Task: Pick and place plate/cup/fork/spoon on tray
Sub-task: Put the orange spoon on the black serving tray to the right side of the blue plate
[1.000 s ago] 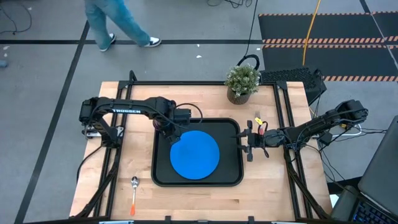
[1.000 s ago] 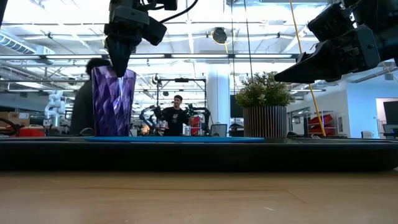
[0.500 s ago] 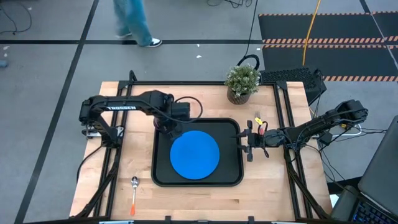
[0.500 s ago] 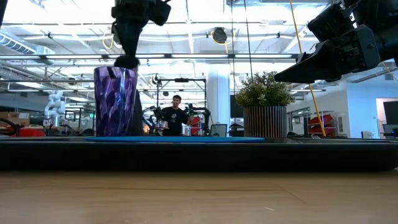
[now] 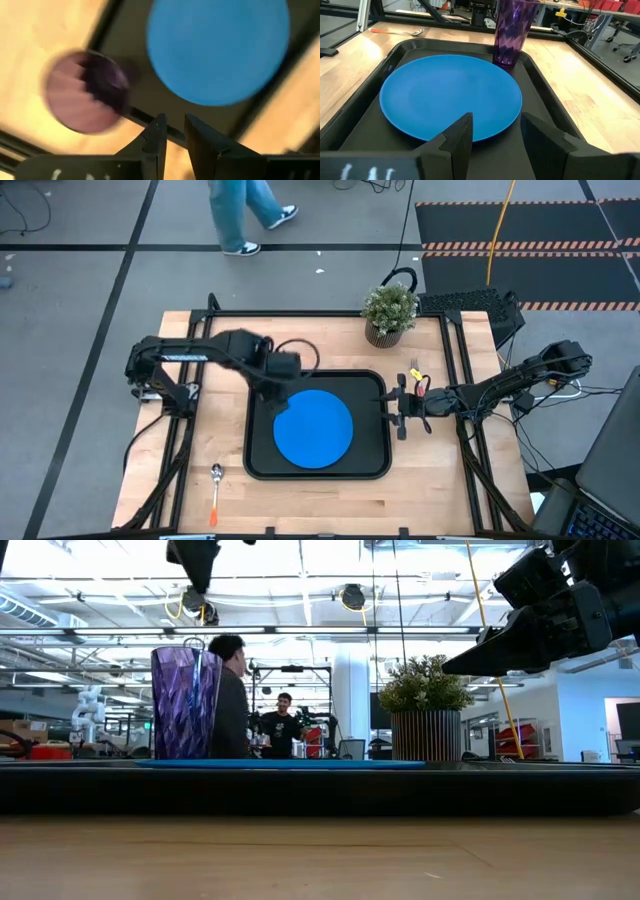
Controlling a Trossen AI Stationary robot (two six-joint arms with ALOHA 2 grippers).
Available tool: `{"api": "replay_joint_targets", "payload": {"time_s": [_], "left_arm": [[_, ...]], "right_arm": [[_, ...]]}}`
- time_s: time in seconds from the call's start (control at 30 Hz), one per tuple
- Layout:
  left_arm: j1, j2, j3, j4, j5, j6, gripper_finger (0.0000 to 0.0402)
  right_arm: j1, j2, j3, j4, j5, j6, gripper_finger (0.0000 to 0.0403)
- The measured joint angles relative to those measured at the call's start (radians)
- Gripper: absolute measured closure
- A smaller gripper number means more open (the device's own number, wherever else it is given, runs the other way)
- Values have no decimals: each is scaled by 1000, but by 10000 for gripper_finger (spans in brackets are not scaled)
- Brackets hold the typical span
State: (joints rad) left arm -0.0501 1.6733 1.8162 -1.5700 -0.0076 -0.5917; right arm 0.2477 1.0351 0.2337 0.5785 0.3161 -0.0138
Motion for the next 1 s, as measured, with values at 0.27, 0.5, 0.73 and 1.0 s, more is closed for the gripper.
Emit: {"api": "replay_joint_targets", "payload": {"time_s": [0.27, 0.5, 0.73, 1.0], "left_arm": [[-186, -15, 0, 3, -26, -281, 329], [-290, -10, 0, 0, -85, -491, 329], [-424, -11, -42, 1, -63, -809, 330], [-645, -11, -207, 196, 42, -1273, 330]], "right_arm": [[0, 0, 0, -7, 26, 3, 245], [2, 0, 0, -26, 47, 81, 245], [45, 0, 0, -173, 31, 214, 245], [105, 0, -12, -224, -62, 277, 245]]}}
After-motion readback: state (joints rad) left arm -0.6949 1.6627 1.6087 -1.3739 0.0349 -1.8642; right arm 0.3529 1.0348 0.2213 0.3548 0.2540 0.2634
